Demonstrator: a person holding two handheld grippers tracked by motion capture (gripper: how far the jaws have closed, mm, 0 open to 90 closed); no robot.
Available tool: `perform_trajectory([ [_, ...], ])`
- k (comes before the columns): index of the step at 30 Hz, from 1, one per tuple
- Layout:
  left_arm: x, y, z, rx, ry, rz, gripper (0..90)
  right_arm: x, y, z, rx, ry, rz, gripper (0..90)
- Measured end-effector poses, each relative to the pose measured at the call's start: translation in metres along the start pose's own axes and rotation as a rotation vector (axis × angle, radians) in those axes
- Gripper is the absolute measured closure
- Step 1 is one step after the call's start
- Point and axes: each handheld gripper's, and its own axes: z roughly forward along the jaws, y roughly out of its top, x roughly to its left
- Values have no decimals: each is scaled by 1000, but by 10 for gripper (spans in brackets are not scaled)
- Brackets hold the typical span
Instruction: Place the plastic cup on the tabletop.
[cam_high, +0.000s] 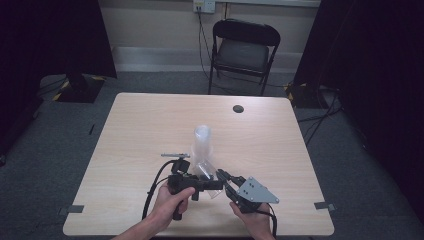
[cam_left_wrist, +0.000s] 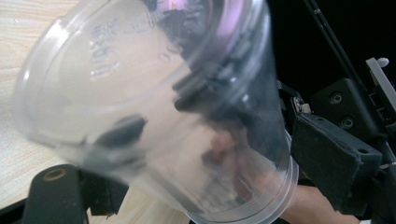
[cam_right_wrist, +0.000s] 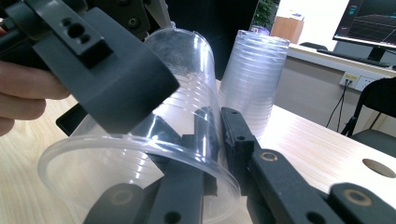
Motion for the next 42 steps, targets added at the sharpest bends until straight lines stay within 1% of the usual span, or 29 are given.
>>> perform_trajectory([
  [1, 0, 0, 0, -3, 4, 8, 177, -1, 0, 0, 1, 1, 1, 859],
  [5, 0, 1, -2, -4, 6, 19, 167, -3, 0, -1, 5, -9, 6, 868],
  [9, 0, 1, -2, -2, 12, 30, 170, -8, 0, -2, 9, -22, 26, 869],
  [10, 0, 1, -2, 7, 9, 42, 171, -9, 0, -3, 14, -19, 34, 870],
  [12, 0, 1, -3, 2, 11, 61, 207, -11, 0, -4, 14, -27, 39, 869],
  [13, -1, 1, -4, 4, 18, 72, 204, -12, 0, -4, 18, -26, 44, 871],
  [16, 0, 2, -5, 3, 27, 80, 203, -16, 1, -6, 22, -34, 61, 877],
  [18, 0, 2, -5, 12, 36, 87, 198, -18, 2, -7, 25, -38, 74, 878],
  [21, 1, 2, -6, 25, 49, 116, 199, -22, 2, -10, 34, -51, 95, 882],
  [22, 1, 1, -6, 31, 57, 137, 199, -23, 3, -10, 34, -51, 101, 884],
  [23, 0, 1, -6, 31, 63, 149, 199, -24, 3, -11, 40, -54, 111, 888],
  [24, 0, 1, -6, 30, 70, 161, 199, -25, 3, -11, 46, -61, 111, 890],
  [28, 0, 3, -7, 29, 107, 187, 210, -29, 4, -13, 57, -66, 126, 893],
  [30, 0, 3, -8, 19, 129, 199, 217, -31, 5, -14, 63, -70, 131, 893],
  [33, 0, 4, -12, 1, 167, 240, 228, -34, 5, -15, 77, -69, 145, 893],
  [35, -2, 5, -14, -3, 184, 260, 235, -36, 5, -16, 85, -65, 159, 893],
  [37, -5, 6, -18, -10, 213, 297, 249, -38, 5, -17, 95, -67, 165, 893],
  [38, -7, 7, -20, -11, 221, 317, 249, -39, 5, -17, 103, -60, 170, 893],
  [41, -7, 6, -24, -35, 220, 329, 245, -39, 5, -17, 117, -52, 177, 891],
  [42, -6, 6, -26, -35, 232, 336, 245, -39, 5, -17, 125, -48, 185, 890],
])
